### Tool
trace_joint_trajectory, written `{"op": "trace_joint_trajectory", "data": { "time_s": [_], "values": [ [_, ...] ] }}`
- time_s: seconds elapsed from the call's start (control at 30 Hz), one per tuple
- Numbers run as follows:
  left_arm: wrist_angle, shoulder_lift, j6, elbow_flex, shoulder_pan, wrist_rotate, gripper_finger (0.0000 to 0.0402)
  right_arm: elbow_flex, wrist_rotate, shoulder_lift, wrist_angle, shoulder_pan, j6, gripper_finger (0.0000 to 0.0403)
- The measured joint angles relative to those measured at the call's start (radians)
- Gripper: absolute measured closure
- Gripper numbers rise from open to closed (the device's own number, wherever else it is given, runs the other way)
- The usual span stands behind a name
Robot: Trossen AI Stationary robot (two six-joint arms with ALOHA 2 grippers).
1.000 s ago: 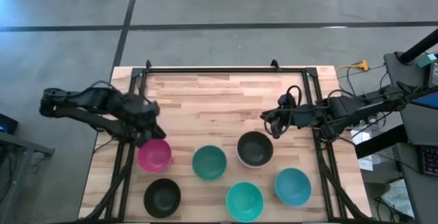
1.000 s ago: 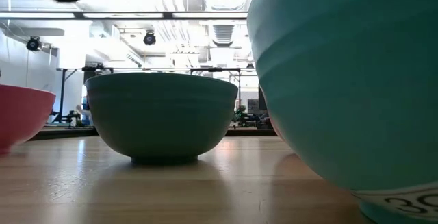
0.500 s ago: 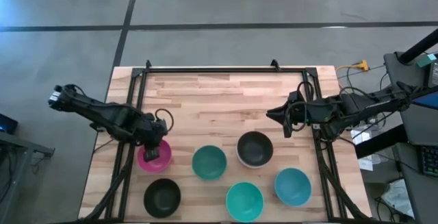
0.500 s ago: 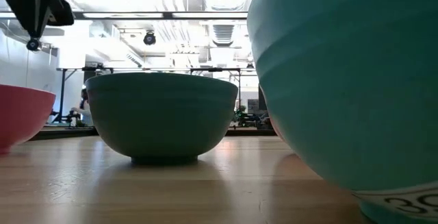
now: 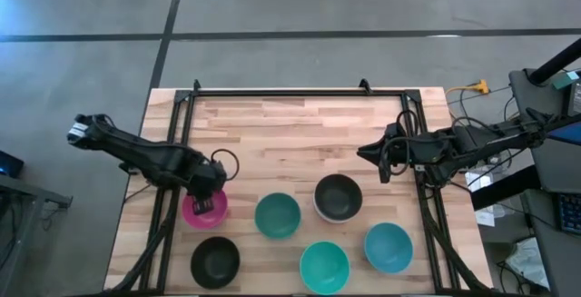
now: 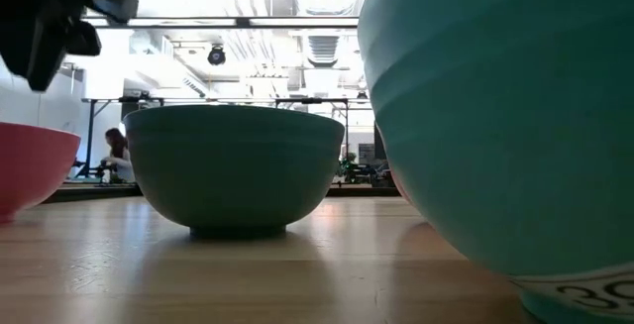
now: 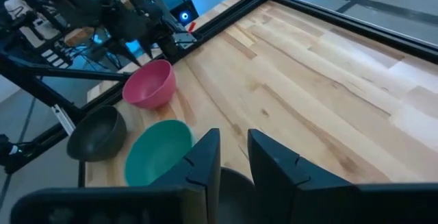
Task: Nest bowls inside each other
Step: Stack the pink bowl on top of the right black bowl
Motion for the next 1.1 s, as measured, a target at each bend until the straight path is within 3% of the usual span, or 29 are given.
{"op": "trace_joint_trajectory", "data": {
  "time_s": [0.17, 0.63, 0.77, 0.93, 1.1],
  "values": [
    [0.001, -0.003, 0.065, -0.091, 0.054, 0.0, 0.0236, -0.001, 0.0, -0.008, 0.001, 0.0, -0.003, 0.0331],
    [0.135, -0.002, 0.132, -0.227, 0.162, 0.019, 0.0241, 0.001, -0.022, -0.026, 0.002, 0.0, 0.024, 0.0332],
    [0.163, -0.002, 0.126, -0.255, 0.167, 0.054, 0.0285, 0.001, -0.032, -0.025, 0.003, 0.0, 0.038, 0.0335],
    [0.168, -0.002, 0.126, -0.26, 0.167, 0.077, 0.0381, 0.001, -0.033, -0.024, 0.003, 0.0, 0.05, 0.0335],
    [0.169, -0.003, 0.124, -0.255, 0.167, 0.077, 0.0394, 0.001, -0.032, -0.024, 0.003, 0.0, 0.051, 0.0335]
  ]
}}
